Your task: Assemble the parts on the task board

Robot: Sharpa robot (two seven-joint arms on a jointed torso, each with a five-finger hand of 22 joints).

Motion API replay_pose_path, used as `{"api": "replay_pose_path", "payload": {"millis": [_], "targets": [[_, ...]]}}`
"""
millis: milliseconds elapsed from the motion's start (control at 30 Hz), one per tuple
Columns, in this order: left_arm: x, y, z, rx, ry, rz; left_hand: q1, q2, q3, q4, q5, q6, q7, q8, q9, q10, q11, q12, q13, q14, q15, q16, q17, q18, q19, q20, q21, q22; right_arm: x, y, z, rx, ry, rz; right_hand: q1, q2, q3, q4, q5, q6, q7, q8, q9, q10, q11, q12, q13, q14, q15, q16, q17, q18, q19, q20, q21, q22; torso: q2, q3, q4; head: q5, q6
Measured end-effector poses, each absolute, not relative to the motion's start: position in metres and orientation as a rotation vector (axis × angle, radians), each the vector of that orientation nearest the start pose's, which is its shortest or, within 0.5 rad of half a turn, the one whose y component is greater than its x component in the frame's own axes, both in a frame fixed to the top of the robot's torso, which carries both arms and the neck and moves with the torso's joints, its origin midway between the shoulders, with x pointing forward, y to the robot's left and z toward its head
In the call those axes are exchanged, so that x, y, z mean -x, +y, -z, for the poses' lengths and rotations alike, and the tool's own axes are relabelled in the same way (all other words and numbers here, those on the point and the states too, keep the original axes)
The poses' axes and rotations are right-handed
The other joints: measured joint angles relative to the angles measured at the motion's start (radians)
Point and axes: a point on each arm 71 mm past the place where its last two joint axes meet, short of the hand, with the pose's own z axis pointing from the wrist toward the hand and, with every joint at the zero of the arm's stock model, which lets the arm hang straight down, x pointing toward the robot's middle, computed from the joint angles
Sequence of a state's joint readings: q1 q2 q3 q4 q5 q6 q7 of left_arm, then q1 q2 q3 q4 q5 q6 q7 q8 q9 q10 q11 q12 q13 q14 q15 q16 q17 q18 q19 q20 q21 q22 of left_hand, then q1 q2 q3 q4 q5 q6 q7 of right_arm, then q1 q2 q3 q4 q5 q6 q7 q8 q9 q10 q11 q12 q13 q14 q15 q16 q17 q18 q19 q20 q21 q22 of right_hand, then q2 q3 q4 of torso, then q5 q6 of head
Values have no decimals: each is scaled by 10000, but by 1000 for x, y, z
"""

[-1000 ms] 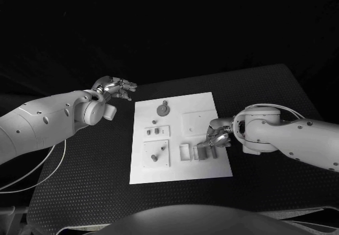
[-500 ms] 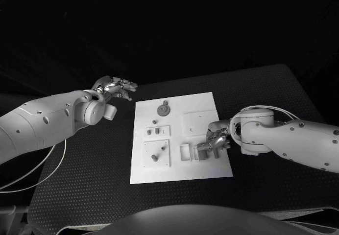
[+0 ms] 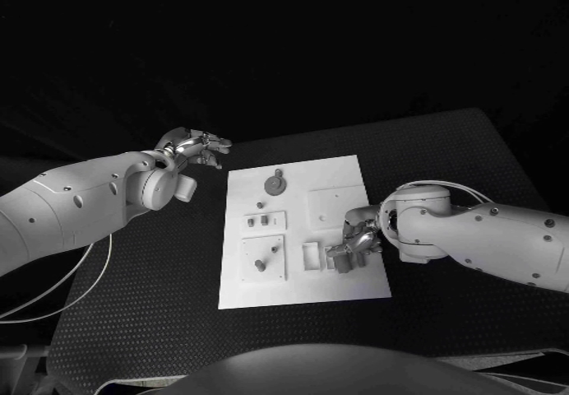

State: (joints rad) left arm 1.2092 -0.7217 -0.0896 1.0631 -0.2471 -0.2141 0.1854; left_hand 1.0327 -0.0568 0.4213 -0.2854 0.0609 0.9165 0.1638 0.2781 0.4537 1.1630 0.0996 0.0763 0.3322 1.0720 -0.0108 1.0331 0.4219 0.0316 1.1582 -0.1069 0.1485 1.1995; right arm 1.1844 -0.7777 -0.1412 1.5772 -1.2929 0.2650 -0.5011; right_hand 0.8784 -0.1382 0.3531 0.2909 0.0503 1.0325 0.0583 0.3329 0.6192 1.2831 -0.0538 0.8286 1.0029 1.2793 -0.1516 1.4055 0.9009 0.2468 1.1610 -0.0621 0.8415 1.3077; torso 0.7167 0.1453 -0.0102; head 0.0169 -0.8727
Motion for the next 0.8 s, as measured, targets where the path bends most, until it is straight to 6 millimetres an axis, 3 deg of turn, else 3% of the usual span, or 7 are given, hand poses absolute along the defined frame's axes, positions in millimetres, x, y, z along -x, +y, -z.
{"api": "replay_pose_path", "payload": {"millis": [200, 333, 400, 567, 600, 700, 800], "targets": [[-554, 291, 224, 10289, 15995, 10809, 0, 0, 0, 0, 0, 0, 0, 0, 0, 0, 0, 0, 0, -1, 1, 0, -1, 0, 0, 0, 0, -1, -439, -171, 266, 2586, 24276, -3093, 184, 165, -59, -59, 0, 21, -18, 30, 8, 0, 0, 0, 0, 0, 1, 0, 11, 0, 0, 1, 32, 0, 0, 0, 1, 22, 0], [-554, 291, 224, 10290, 15995, 10805, 0, 0, 0, 0, 0, 0, -1, 0, 0, 0, 0, 0, -1, -1, 1, 0, -1, 1, 0, 1, 0, -1, -438, -171, 266, 2675, 24216, -3074, 867, 381, -178, -327, 59, 27, -8, -22, 8, 36, 37, 0, -1, 13, 15, 0, 23, 0, -2, 3, 110, 0, 0, 2, -5, 38, 0], [-554, 291, 224, 10290, 15996, 10805, 0, 0, 0, 0, 0, 1, -1, 0, 0, 0, 0, 0, 0, -1, 1, 0, -1, 0, -1, 1, 0, -1, -438, -170, 266, 2692, 24196, -3098, 1234, 581, -386, -702, 77, 31, 6, -91, 8, 36, 37, 0, 17, 10, 19, 6, 43, 0, -47, 40, 167, 0, -1, 6, -5, 48, 0], [-554, 291, 224, 10289, 15997, 10804, 0, 0, 0, 0, 0, 1, -1, 0, -8, 0, -1, 0, -1, -2, 2, 0, -2, 0, -1, 1, 0, -2, -439, -171, 265, 2583, 24119, -3173, 1450, 772, -1364, -1680, 77, 46, 29, -183, 4, 36, 38, 41, 43, -19, 53, 41, 62, -4, -228, 133, 168, 0, -1, 12, -11, 60, 0], [-554, 291, 224, 10289, 15996, 10803, 0, 0, 0, 0, 0, 1, -1, 0, -8, 1, -1, 0, -1, -2, 2, 0, -2, 0, -1, 1, 0, -2, -439, -171, 265, 2521, 24108, -3209, 1512, 940, -1551, -1867, 77, 67, 50, -233, -2, 36, 38, 41, 43, -15, 68, 41, 62, -4, -252, 143, 169, 0, -1, 12, -11, 63, 0], [-554, 291, 224, 10291, 15993, 10796, 0, 0, 0, 0, 0, 1, -1, 0, -8, 1, -1, 0, -1, -2, 2, 0, 2, 0, -1, 1, 0, -2, -438, -172, 265, 2247, 24097, -3342, 1562, 1095, -1910, -2226, 77, 97, 79, -255, -51, 36, 38, 41, 43, -45, 68, 41, 62, -5, -255, 146, 169, 0, -1, 16, -12, 75, 0], [-554, 291, 224, 10291, 15993, 10794, 1, 0, 0, 0, 0, 1, -2, 0, -8, 1, -1, 0, -1, -3, 3, 0, 7, 1, -1, 2, 0, -2, -437, -174, 265, 1907, 24115, -3524, 1277, 1618, -2475, -2791, 76, 257, 63, -430, -128, 36, 39, 41, 18, -65, 59, 40, 61, -5, -299, 234, 169, 0, -3, 18, -12, 85, 0]]}}
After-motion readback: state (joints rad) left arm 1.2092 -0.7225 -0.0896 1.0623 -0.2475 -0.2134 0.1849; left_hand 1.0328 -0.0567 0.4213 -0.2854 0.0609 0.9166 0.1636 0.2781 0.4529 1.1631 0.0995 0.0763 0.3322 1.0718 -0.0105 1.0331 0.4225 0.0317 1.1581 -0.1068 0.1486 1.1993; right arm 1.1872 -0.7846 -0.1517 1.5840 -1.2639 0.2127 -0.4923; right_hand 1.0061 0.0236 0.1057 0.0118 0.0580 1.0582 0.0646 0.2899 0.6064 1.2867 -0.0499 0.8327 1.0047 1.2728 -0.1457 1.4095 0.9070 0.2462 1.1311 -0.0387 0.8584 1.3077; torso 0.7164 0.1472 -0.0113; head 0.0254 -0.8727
